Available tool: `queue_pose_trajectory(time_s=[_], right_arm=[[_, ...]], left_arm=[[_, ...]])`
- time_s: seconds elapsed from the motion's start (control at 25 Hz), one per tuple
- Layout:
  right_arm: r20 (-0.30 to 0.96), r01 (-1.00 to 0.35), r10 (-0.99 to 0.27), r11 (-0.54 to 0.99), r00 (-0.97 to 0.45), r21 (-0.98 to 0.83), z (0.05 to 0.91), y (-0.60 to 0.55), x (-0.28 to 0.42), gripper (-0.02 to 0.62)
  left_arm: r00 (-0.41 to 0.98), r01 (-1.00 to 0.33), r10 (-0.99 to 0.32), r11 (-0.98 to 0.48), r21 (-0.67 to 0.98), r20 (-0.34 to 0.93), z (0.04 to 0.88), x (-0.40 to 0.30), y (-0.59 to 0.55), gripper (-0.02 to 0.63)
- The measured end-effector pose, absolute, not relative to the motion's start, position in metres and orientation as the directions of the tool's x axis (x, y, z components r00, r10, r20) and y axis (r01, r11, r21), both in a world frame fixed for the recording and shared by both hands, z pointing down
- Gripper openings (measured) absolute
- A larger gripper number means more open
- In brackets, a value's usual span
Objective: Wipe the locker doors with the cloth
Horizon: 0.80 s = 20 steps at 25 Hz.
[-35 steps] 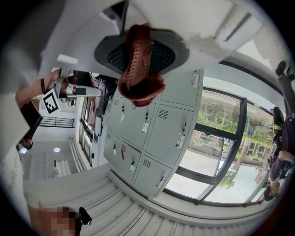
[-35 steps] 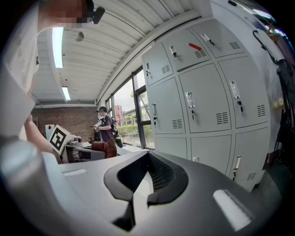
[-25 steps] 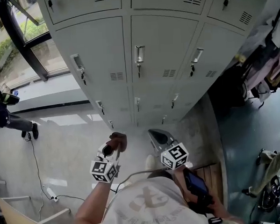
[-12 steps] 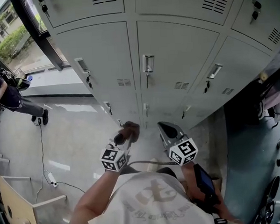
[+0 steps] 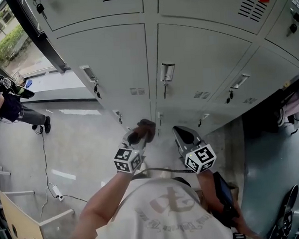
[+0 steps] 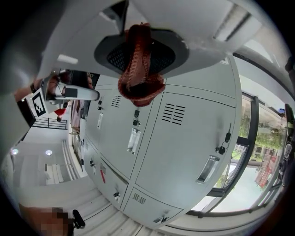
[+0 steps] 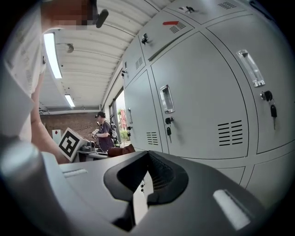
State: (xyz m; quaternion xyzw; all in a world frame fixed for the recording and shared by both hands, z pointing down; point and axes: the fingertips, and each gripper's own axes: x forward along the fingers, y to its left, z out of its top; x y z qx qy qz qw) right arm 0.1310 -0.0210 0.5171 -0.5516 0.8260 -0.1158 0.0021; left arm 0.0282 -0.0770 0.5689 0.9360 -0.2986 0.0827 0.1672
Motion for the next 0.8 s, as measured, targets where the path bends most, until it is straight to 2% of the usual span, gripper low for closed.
queue_pose_trajectory(time_s=[0.44, 0.8], right_arm=[[0.137, -0.956, -0.954, 0.245, -0.268, -0.162, 0.512, -0.076, 0.111, 0.008], [0.172, -0.962, -0.955, 0.215, -0.243, -0.166, 0.519, -0.086, 0.117, 0.008]], left_arm=[[0.861, -0.499, -0.429, -0.815, 0.295, 0.274, 0.582, 0.042, -0.153, 0.087], [0.845, -0.524, -0.455, -0.807, 0.271, 0.28, 0.594, 0.072, -0.184, 0.086]])
